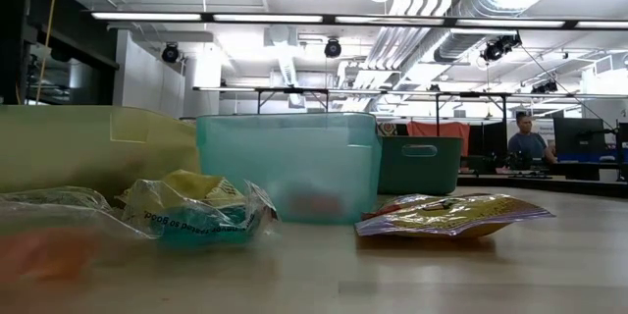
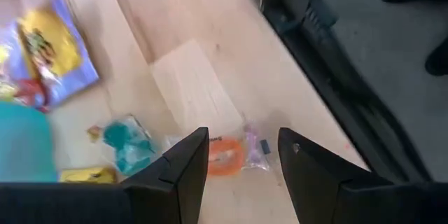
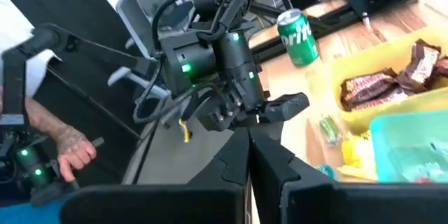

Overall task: Sort candy
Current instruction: Put the orange gummy into the light blue bin

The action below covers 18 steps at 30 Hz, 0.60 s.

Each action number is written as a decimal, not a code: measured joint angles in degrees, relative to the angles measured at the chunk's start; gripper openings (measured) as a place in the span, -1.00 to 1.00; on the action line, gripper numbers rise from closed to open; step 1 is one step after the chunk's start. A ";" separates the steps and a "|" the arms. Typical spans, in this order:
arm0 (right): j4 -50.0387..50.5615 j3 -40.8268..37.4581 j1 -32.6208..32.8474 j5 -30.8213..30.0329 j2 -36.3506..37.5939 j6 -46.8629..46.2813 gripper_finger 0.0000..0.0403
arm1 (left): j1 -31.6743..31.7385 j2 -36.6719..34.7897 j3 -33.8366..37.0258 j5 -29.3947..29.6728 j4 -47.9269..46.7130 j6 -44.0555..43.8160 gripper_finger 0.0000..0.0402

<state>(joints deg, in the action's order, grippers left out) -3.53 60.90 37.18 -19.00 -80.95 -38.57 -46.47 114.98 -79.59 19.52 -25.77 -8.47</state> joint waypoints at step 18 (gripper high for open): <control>4.64 -0.02 0.01 0.04 0.00 0.01 -0.97 | 2.96 5.35 -0.04 -5.10 0.13 -5.78 -0.34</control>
<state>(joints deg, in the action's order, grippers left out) 1.11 60.88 37.19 -18.96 -80.95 -38.57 -43.51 120.33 -79.64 14.42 -25.64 -14.25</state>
